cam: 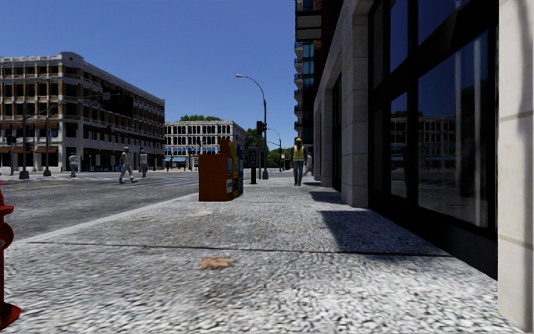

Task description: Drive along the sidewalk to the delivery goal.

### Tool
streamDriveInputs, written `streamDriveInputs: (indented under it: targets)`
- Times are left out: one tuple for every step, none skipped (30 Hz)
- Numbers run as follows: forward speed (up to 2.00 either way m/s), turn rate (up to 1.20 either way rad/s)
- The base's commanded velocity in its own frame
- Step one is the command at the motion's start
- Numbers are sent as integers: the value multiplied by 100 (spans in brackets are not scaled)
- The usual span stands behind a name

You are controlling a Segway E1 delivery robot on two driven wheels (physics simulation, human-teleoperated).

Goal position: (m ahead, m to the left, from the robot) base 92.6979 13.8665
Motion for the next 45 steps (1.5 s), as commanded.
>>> streamDriveInputs:
  targets:
    - [200,0]
    - [200,0]
    - [200,0]
    - [200,1]
    - [200,17]
    - [200,59]
    - [200,70]
    - [200,70]
    - [200,73]
    - [200,30]
    - [200,12]
    - [200,4]
    - [200,4]
    - [200,1]
    - [200,0]
    - [200,0]
    - [200,0]
    - [200,0]
    - [200,0]
    - [200,0]
    - [200,0]
    - [200,0]
    - [200,0]
    - [200,0]
    - [200,0]
    - [200,0]
    - [200,0]
    - [200,0]
    - [200,0]
    - [200,0]
    - [200,0]
    - [200,0]
    - [200,0]
    - [200,0]
    - [200,0]
    - [200,0]
    - [200,0]
    - [200,0]
    - [200,0]
    - [200,0]
    - [200,0]
    - [200,0]
    - [200,0]
    - [200,0]
    - [200,0]
